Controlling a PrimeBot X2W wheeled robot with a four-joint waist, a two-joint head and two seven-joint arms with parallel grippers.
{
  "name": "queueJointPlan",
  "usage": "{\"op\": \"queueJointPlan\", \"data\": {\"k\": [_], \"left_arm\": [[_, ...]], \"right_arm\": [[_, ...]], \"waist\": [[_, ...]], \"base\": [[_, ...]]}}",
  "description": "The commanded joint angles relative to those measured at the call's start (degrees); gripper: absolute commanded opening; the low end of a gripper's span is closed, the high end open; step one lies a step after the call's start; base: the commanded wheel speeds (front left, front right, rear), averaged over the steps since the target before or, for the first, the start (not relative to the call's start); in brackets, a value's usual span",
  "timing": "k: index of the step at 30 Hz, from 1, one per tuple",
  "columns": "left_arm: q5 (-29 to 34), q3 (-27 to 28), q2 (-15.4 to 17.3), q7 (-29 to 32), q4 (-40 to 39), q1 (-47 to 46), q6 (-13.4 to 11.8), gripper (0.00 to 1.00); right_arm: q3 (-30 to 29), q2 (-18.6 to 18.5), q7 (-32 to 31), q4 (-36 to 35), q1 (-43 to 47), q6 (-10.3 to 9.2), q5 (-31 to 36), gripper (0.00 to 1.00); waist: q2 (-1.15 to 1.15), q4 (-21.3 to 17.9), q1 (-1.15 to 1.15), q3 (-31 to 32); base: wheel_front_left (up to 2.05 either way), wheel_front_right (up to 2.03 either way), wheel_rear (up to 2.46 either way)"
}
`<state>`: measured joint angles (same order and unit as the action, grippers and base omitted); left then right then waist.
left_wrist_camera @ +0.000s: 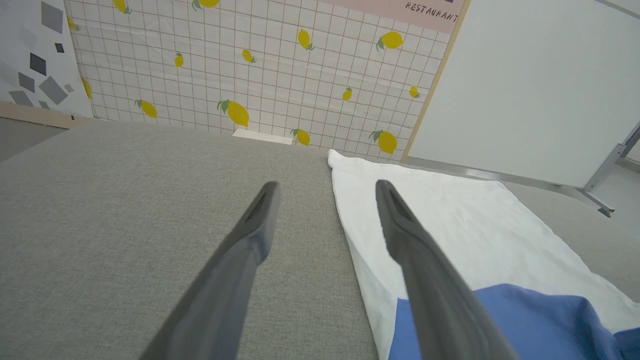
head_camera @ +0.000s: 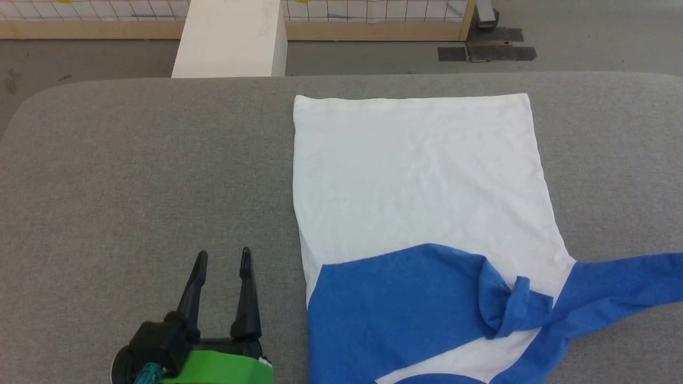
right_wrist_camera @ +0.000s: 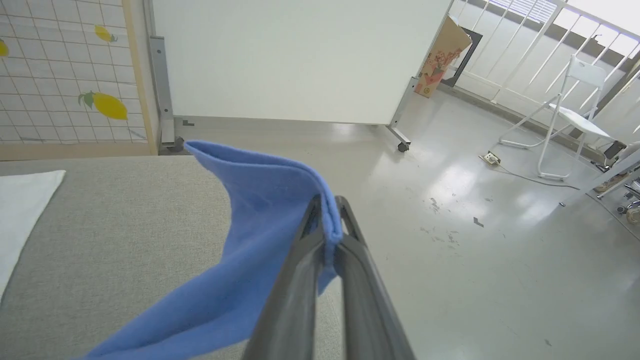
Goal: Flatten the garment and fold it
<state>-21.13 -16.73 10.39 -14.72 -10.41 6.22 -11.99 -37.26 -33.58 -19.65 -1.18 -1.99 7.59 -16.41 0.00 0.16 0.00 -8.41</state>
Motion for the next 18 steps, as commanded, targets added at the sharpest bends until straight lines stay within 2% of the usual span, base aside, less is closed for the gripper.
{"op": "queueJointPlan", "data": {"k": [1, 9, 18], "left_arm": [[-0.7, 0.2, 0.3, -0.1, -0.3, 0.8, -0.2, 1.00], [-1.0, -0.3, 0.3, 0.2, -0.5, 0.9, -0.3, 1.00], [-1.5, 0.0, 0.2, 0.1, -0.8, 1.6, -0.6, 1.00]], "right_arm": [[0.7, 0.3, 0.1, -0.9, 0.3, -0.10, -0.9, 0.00], [10.2, -1.3, -1.7, -9.3, -1.6, -0.10, -5.4, 0.00], [28.3, -1.8, -5.8, -19.9, -7.8, -0.10, -8.7, 0.00]], "waist": [[0.00, 0.1, 0.00, 0.5], [0.00, 1.5, 0.00, 1.3], [0.00, 3.2, 0.00, 1.5]], "base": [[0.00, 0.00, 0.00], [0.00, 0.00, 0.00], [0.00, 0.00, 0.00]]}}
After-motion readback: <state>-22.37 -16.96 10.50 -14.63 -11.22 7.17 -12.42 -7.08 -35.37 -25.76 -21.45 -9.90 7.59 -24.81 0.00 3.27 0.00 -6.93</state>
